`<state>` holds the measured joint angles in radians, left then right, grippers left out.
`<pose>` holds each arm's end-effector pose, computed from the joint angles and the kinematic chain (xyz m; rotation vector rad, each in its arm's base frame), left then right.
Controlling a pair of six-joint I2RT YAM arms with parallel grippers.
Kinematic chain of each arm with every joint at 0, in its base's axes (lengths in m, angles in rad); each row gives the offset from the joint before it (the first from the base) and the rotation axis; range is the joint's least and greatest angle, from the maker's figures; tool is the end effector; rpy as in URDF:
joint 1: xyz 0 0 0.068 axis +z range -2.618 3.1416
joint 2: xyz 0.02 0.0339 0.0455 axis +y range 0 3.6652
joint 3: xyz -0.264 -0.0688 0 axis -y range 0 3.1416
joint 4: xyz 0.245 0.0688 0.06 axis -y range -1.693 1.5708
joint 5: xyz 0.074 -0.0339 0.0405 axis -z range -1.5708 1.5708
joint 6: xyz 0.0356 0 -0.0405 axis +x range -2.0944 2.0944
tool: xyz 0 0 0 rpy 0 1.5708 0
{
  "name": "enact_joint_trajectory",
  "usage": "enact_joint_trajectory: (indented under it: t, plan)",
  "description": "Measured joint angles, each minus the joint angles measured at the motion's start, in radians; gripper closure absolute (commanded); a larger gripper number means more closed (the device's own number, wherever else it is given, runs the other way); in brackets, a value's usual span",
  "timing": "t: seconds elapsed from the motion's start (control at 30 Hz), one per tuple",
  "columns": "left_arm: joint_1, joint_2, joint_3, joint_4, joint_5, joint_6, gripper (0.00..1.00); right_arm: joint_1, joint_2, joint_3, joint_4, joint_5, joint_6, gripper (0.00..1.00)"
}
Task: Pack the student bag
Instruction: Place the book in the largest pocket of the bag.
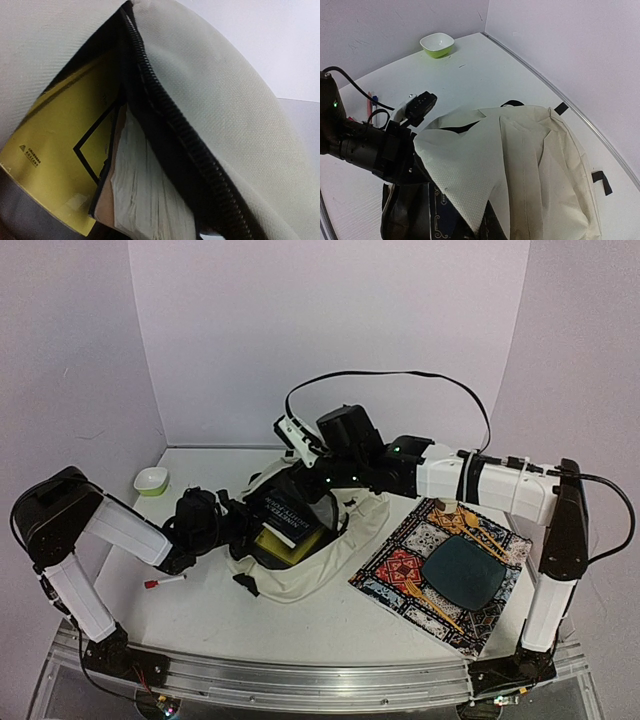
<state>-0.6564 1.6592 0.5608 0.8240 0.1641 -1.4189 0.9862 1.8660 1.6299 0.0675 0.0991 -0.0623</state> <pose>0.2446 -0.1958 0.1560 -0.6800 2.0584 -1.5017 0.2551 0.3791 0.3487 -0.8237 1.5729 0.5887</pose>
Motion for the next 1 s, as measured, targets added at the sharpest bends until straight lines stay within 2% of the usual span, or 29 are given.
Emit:
enact_joint_trajectory:
  t: [0.13,0.23,0.43,0.6,0.8,0.9,1.0]
  plan:
    - [-0.02,0.06,0.028,0.028,-0.042,-0.012,0.99,0.004,0.0,-0.008,0.009,-0.005,0.007,1.0]
    - [-0.033,0.121,0.04,0.067,-0.06,-0.041,0.92,0.005,-0.002,-0.019,0.017,-0.005,0.008,0.99]
    - [-0.059,0.155,0.037,0.1,-0.097,-0.067,0.61,0.007,-0.004,-0.04,0.02,-0.002,0.012,0.91]
    - [-0.064,0.153,-0.002,0.122,-0.114,-0.073,0.41,0.008,-0.005,-0.042,0.028,-0.002,0.019,0.88]
    - [-0.064,0.072,-0.101,0.11,-0.121,-0.068,0.29,0.009,-0.005,-0.042,0.03,-0.011,0.033,0.87]
    - [-0.065,-0.019,-0.136,0.069,-0.123,-0.051,0.27,0.009,-0.005,-0.042,0.029,-0.018,0.037,0.87]
    - [-0.07,-0.105,-0.141,0.005,-0.124,-0.022,0.29,0.01,-0.005,-0.043,0.029,-0.026,0.052,0.87]
